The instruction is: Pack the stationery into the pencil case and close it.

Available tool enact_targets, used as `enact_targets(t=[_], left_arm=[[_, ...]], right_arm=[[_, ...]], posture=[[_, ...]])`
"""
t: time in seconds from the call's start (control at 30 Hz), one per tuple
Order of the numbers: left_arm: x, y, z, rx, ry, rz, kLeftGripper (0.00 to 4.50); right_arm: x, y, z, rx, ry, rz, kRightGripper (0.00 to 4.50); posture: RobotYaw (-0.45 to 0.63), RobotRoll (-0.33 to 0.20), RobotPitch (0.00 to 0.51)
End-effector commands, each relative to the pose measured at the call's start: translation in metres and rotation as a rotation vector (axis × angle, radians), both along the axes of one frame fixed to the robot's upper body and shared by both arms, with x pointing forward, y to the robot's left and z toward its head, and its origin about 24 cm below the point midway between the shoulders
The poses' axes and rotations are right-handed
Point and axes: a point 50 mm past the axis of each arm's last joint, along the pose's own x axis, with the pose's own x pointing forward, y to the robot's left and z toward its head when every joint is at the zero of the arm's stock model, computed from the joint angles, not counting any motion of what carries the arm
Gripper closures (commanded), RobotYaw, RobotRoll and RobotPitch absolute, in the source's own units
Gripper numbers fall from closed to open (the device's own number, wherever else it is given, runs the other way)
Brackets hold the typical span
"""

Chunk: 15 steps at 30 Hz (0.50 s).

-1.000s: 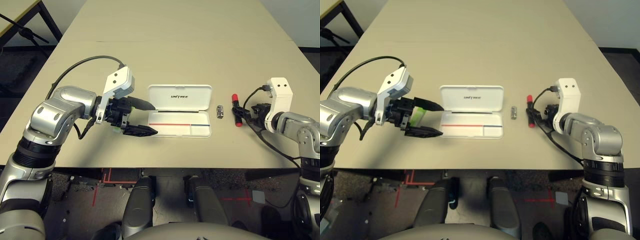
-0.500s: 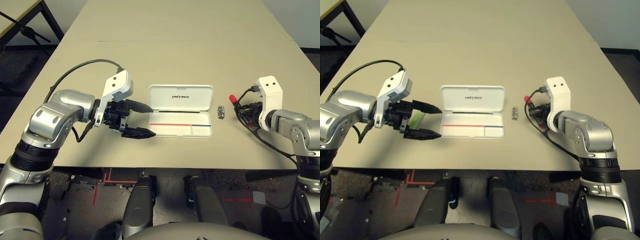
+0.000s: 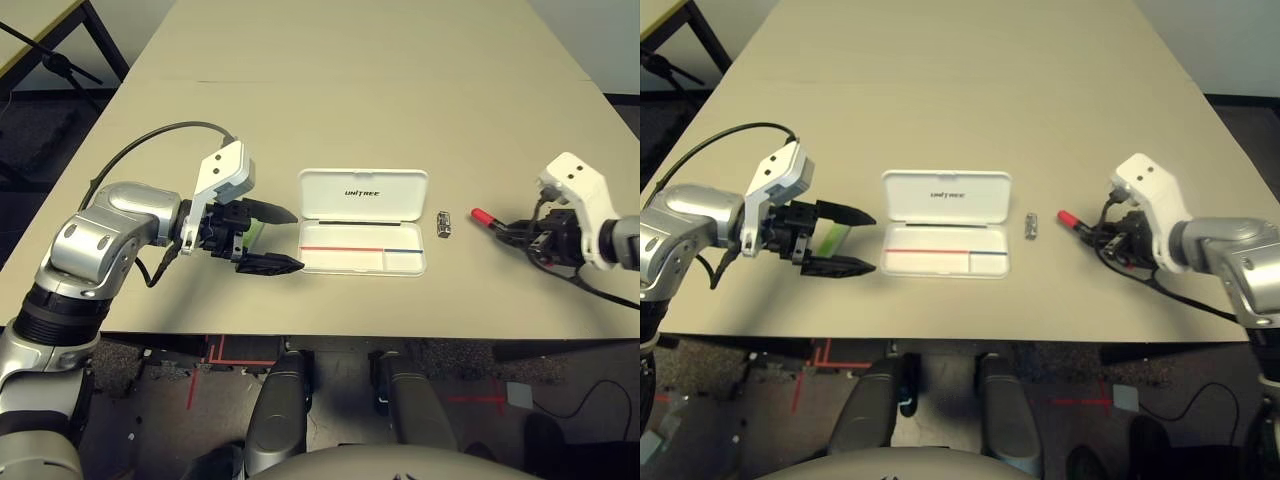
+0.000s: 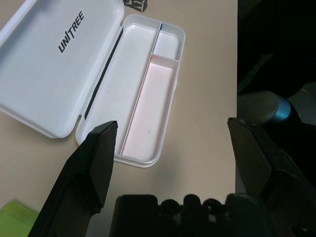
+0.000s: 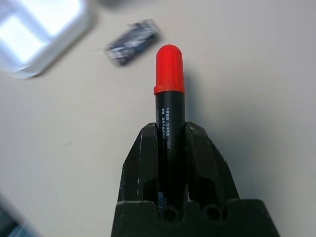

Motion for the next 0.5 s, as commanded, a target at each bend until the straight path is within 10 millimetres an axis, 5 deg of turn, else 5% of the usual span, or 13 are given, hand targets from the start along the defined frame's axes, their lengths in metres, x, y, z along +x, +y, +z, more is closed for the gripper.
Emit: enact_targets(t=[0.03,0.23,0.5], left_arm=[[-0.001,0.003,-0.002,-0.003,0.003,0.015,0.00],[-0.003,0.005,-0.003,-0.003,0.012,0.036,0.00],[-0.006,0.011,-0.006,-0.007,0.012,0.085,0.00]], right_arm=[[-0.005,0.016,0.007,0.037,0.034,0.187,3.98],[0.003,0.041,0.014,0.007,0.001,0.403,3.98],[0.021,0.101,0.005,0.010,-0.128,0.643,3.98]], posture=[[0.17,0.000,0.178],[0.19,0.000,0.171],[0.21,0.000,0.167]])
